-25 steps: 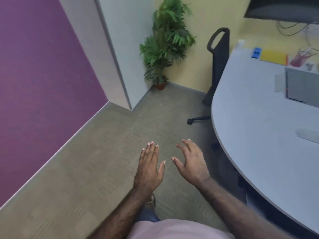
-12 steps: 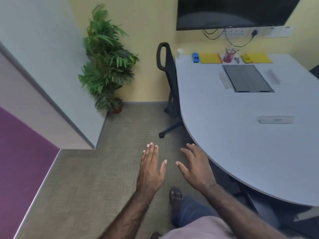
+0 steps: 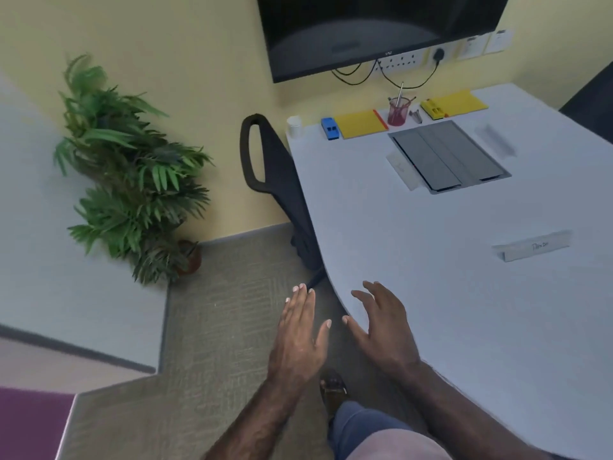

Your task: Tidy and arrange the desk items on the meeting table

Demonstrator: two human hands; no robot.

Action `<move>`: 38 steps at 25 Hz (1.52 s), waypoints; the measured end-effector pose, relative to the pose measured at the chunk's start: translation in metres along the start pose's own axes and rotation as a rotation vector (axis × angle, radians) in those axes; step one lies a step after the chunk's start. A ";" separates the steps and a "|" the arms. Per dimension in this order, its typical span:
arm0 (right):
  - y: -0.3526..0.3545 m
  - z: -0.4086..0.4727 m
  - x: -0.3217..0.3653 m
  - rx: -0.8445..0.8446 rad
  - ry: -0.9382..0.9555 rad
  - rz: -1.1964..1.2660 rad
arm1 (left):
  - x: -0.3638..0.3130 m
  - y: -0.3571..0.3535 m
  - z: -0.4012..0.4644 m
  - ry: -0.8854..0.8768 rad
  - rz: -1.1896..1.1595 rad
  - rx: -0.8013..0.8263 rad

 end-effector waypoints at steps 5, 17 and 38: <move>0.009 0.097 -0.022 -0.022 -0.044 -0.018 | 0.010 -0.020 0.108 -0.058 0.015 0.082; 0.051 0.236 -0.065 -0.187 -0.185 -0.071 | 0.011 -0.052 0.299 -0.097 -0.044 0.160; 0.019 0.511 -0.090 -0.282 -0.395 -0.036 | 0.150 -0.181 0.714 0.082 0.057 0.239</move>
Point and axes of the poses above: each hand's wrist, its own z-axis towards the middle knuckle, its own y-axis out of the back of the hand, x = y × z, the point moved 9 cm from there along z, towards the middle knuckle, and after that the axes turned 12 degrees about z, right-handed, at the moved point
